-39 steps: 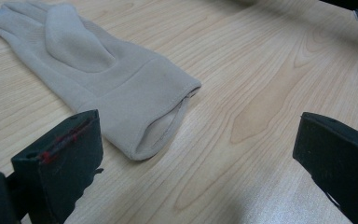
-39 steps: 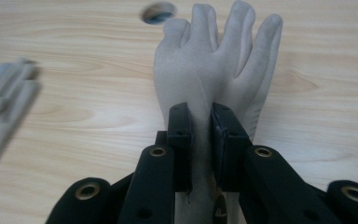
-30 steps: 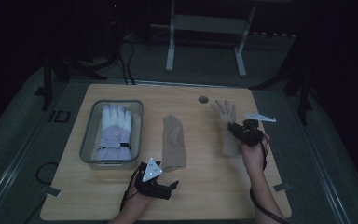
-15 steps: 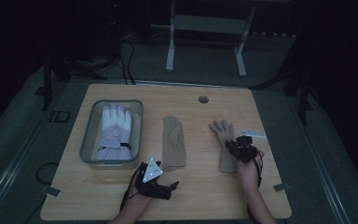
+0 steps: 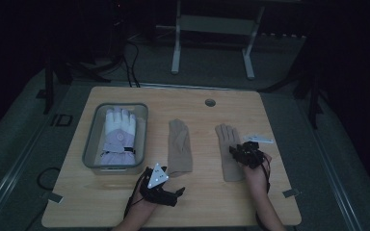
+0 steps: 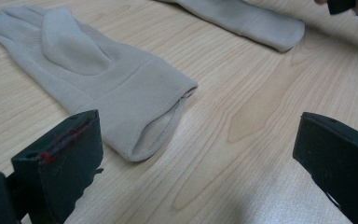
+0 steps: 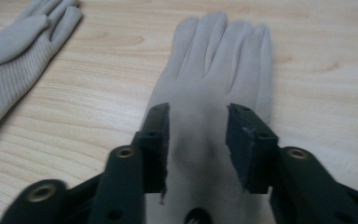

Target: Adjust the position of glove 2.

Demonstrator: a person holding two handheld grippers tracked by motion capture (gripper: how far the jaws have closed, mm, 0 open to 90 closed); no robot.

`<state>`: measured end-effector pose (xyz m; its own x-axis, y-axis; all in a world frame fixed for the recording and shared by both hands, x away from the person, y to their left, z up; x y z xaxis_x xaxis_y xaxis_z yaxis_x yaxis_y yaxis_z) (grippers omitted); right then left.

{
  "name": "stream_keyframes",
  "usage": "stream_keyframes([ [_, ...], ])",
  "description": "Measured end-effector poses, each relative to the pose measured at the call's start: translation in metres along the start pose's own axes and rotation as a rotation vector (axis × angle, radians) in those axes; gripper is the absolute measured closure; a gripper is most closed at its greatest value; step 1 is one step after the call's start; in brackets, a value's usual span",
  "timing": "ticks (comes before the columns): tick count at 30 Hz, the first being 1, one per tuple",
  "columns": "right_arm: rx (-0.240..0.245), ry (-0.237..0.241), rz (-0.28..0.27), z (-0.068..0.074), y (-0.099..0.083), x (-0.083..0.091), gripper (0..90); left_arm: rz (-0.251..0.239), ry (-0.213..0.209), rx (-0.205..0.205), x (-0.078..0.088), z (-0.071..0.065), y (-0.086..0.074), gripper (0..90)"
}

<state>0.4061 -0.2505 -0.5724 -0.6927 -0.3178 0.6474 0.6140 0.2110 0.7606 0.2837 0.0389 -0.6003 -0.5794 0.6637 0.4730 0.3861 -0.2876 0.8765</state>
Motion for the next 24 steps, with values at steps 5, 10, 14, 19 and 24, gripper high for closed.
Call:
stream_keyframes([
  [5,0.096,0.027,0.027,-0.008,0.005,-0.001,53.5,0.002,-0.001,0.001,0.000,0.000,0.000,1.9],
  [10,0.174,0.039,0.040,-0.014,0.005,-0.006,51.7,0.004,-0.002,0.004,0.000,0.000,0.000,1.9],
  [14,0.175,0.074,0.061,-0.018,0.003,-0.014,51.2,0.004,-0.002,0.004,0.000,0.000,0.000,1.9],
  [19,0.176,0.096,0.075,-0.022,-0.002,-0.022,49.0,0.003,-0.002,0.006,0.000,0.000,0.000,1.9],
  [24,0.161,0.086,0.070,-0.019,-0.005,-0.020,57.2,0.003,0.000,0.004,0.000,0.000,0.000,1.9],
])
Point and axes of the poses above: each handheld gripper's, and its own axes: x roughly backward along the jaws, y roughly out of its top, z roughly to its left, the point moved 5 cm from there along -x, roughly forward along the jaws, and after that the axes turned 2 degrees about x, right-handed, at the moved point
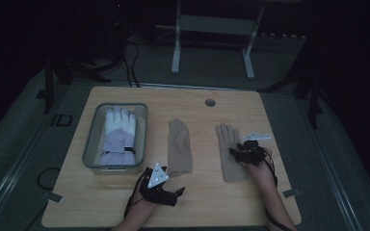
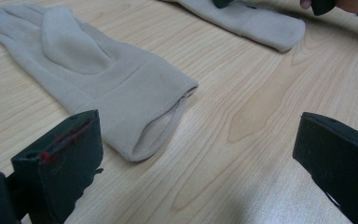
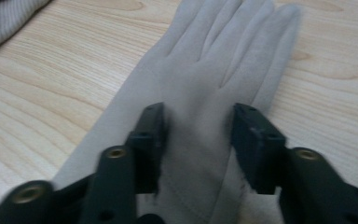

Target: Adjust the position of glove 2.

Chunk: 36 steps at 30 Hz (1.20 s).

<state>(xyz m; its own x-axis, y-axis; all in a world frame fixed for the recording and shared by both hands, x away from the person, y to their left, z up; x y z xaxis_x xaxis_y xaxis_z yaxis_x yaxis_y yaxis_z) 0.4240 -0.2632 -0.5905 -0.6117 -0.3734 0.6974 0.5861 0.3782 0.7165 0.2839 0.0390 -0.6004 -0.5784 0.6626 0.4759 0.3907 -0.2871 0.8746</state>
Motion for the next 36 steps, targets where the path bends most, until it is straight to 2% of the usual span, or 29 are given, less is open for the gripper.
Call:
stream_keyframes([
  [5,-0.040,-0.015,0.003,0.008,0.000,0.001,75.8,-0.002,0.002,-0.001,0.000,0.000,0.000,1.9],
  [9,-0.058,-0.058,0.001,0.012,0.002,0.001,81.9,0.000,0.001,0.002,0.000,0.000,0.000,1.9],
  [11,-0.084,-0.057,-0.008,0.013,0.003,0.003,83.7,-0.002,0.000,0.004,0.000,0.000,0.000,1.9],
  [12,-0.102,-0.055,-0.018,0.013,0.005,0.004,84.0,0.000,0.000,0.005,0.000,0.000,0.000,1.9],
  [16,-0.116,-0.062,-0.045,0.014,0.013,0.010,84.2,0.002,-0.002,0.005,0.000,0.000,0.000,1.9],
  [19,-0.142,-0.050,-0.075,0.015,0.022,0.018,84.3,0.002,0.000,0.005,0.000,0.000,0.000,1.9],
  [28,-0.134,-0.038,-0.149,0.024,0.048,0.041,84.5,0.001,0.000,0.003,0.000,0.000,0.000,1.9],
  [32,-0.142,-0.032,-0.171,0.027,0.056,0.049,84.5,0.002,0.000,0.002,0.000,0.000,0.000,1.9],
  [36,-0.150,-0.026,-0.211,0.033,0.071,0.059,84.5,0.001,0.000,0.002,0.000,0.000,0.000,1.9],
])
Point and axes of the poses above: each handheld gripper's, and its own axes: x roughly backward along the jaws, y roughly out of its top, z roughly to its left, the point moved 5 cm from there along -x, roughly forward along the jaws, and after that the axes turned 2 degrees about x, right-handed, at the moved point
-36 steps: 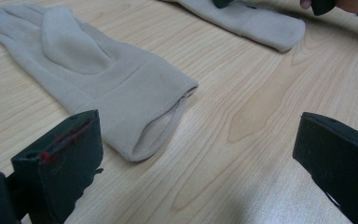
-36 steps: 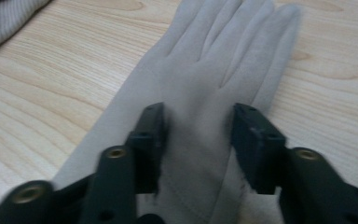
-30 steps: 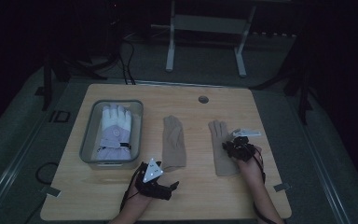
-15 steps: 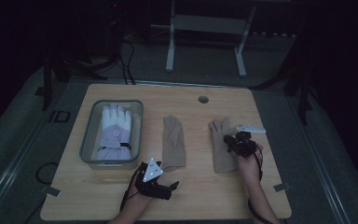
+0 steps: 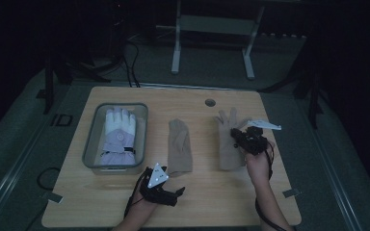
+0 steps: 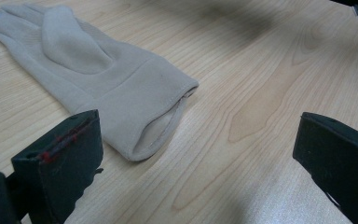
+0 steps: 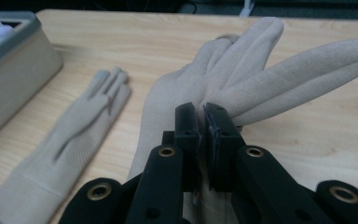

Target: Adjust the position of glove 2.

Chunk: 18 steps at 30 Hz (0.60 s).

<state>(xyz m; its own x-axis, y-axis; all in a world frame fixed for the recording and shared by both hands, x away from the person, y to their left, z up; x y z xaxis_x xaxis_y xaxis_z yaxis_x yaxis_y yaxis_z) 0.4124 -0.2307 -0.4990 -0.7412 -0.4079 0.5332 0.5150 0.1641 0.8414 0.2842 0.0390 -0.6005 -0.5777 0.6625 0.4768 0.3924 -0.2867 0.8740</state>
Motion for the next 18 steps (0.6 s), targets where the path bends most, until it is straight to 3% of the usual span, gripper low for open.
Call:
stream_keyframes([
  [9,0.009,0.033,-0.029,0.022,0.021,-0.003,84.4,0.000,0.002,-0.002,0.000,0.000,0.000,1.9],
  [18,0.019,0.077,-0.037,0.054,0.034,-0.018,84.4,-0.008,0.001,-0.001,0.001,0.000,0.000,1.9],
])
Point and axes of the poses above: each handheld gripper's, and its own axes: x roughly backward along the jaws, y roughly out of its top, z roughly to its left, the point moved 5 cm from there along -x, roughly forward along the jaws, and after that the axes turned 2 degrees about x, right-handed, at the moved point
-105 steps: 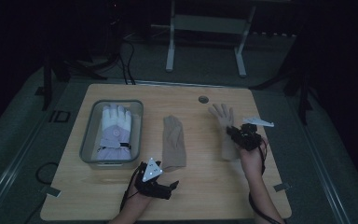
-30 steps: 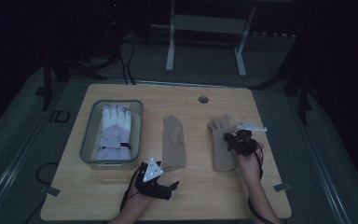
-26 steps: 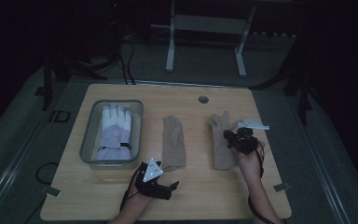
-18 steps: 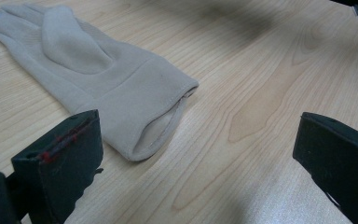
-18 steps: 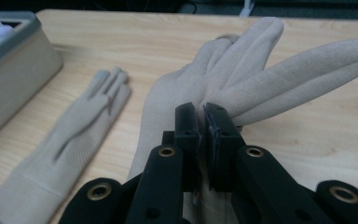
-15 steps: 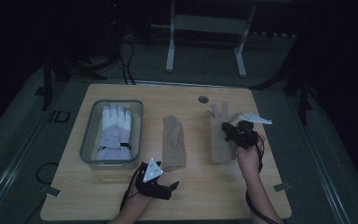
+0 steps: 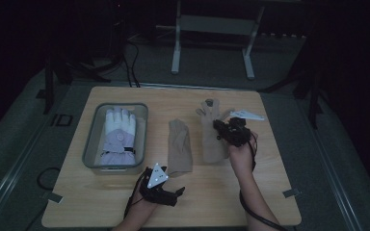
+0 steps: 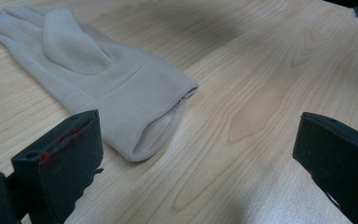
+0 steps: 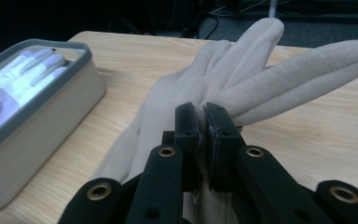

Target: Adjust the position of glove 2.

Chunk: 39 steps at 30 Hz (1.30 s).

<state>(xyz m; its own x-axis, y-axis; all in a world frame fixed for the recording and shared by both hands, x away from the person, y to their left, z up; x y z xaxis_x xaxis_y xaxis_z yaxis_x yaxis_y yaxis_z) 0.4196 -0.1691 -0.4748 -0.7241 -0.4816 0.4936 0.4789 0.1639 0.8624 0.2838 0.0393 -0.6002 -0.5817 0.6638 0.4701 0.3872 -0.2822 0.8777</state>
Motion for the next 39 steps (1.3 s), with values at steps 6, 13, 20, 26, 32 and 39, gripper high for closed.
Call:
stream_keyframes([
  [6,0.000,0.036,-0.001,0.022,0.005,-0.014,84.4,-0.004,0.004,0.000,0.001,0.000,0.000,1.9],
  [13,0.001,0.079,0.023,0.047,0.001,-0.033,84.4,-0.015,0.011,-0.005,0.001,0.000,0.000,1.9],
  [20,-0.017,0.105,0.038,0.065,-0.007,-0.049,84.3,-0.017,0.011,-0.008,0.002,-0.001,0.000,1.9],
  [26,-0.032,0.118,0.061,0.079,-0.019,-0.062,84.3,-0.017,0.009,-0.008,0.002,-0.001,0.000,1.9],
  [32,-0.042,0.111,0.086,0.083,-0.031,-0.075,84.2,-0.016,0.011,-0.009,0.002,-0.001,0.000,1.9],
  [39,-0.065,0.103,0.142,0.081,-0.053,-0.087,84.1,-0.017,0.010,-0.007,0.002,-0.001,0.000,1.9],
])
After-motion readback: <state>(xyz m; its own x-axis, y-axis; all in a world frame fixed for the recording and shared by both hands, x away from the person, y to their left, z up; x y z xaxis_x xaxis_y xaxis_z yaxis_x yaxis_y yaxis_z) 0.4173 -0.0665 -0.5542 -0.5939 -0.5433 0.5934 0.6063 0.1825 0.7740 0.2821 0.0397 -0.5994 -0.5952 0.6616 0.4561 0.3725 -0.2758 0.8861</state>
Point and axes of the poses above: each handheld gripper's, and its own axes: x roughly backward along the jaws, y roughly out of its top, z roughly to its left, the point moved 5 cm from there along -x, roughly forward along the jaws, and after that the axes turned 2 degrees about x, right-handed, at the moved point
